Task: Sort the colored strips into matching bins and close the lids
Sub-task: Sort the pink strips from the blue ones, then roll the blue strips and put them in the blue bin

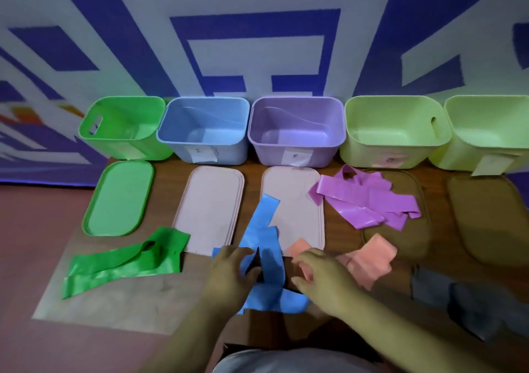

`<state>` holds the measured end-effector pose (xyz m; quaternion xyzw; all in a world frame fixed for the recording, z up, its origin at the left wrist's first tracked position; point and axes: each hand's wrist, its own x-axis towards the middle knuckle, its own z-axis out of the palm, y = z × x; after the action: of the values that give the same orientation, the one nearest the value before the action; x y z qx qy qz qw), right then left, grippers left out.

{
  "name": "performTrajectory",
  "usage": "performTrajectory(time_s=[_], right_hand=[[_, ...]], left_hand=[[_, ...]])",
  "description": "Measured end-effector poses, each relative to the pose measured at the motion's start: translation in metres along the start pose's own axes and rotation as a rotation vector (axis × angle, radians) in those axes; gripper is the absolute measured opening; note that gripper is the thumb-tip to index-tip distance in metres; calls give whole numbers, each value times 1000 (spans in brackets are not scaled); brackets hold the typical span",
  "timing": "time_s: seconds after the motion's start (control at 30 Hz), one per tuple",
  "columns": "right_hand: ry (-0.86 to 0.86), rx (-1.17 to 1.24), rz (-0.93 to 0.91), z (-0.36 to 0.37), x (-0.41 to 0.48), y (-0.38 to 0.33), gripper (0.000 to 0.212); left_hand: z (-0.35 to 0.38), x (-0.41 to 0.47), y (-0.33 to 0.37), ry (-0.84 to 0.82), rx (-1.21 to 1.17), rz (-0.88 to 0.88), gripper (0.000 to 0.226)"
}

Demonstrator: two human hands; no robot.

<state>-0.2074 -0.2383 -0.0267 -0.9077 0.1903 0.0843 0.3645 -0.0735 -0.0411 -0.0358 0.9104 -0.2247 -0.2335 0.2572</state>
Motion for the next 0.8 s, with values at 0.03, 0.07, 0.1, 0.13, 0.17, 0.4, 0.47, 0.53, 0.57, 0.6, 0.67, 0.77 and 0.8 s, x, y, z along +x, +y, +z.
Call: performTrajectory(time_s=[0.03, 0.07, 0.1, 0.13, 0.17, 0.4, 0.47, 0.53, 0.57, 0.6, 0.67, 0.77, 0.8], right_hand=[[-20, -14, -10, 8, 2, -6, 36], [-37, -30, -7, 15, 5, -12, 39], [-54, -46, 5, 22, 7, -17, 42], [-77, -60, 23, 29, 8, -22, 45], [-100, -72, 40, 35, 8, -27, 49], [-164, -97, 168, 67, 2, -46, 54], [-132, -79, 199, 68, 0, -50, 50], [-107, -47, 239, 68, -1, -53, 48], [-97, -20, 262, 67, -2, -55, 47], [-88, 6, 274, 66, -3, -56, 45], [-71, 40, 288, 67, -6, -57, 42], [-58, 47, 343, 69, -8, -54, 39], [-61, 53, 353, 69, -8, -53, 36]], left_hand=[[-4, 1, -12, -9, 13, 0, 42], [-8, 2, -23, -27, 27, 1, 49], [-12, 4, -33, -53, 47, -9, 56], [-15, 5, -43, -83, 84, -21, 62], [-19, 7, -51, -114, 137, -20, 66], [-31, 17, -83, -349, 269, 186, 73], [-29, 21, -87, -408, 235, 252, 66], [-24, 25, -88, -469, 232, 295, 67], [-22, 27, -87, -496, 241, 308, 67], [-19, 29, -87, -512, 256, 323, 66], [-14, 32, -85, -517, 264, 339, 58], [-11, 36, -83, -490, 168, 322, 42], [-12, 37, -81, -482, 135, 315, 37]])
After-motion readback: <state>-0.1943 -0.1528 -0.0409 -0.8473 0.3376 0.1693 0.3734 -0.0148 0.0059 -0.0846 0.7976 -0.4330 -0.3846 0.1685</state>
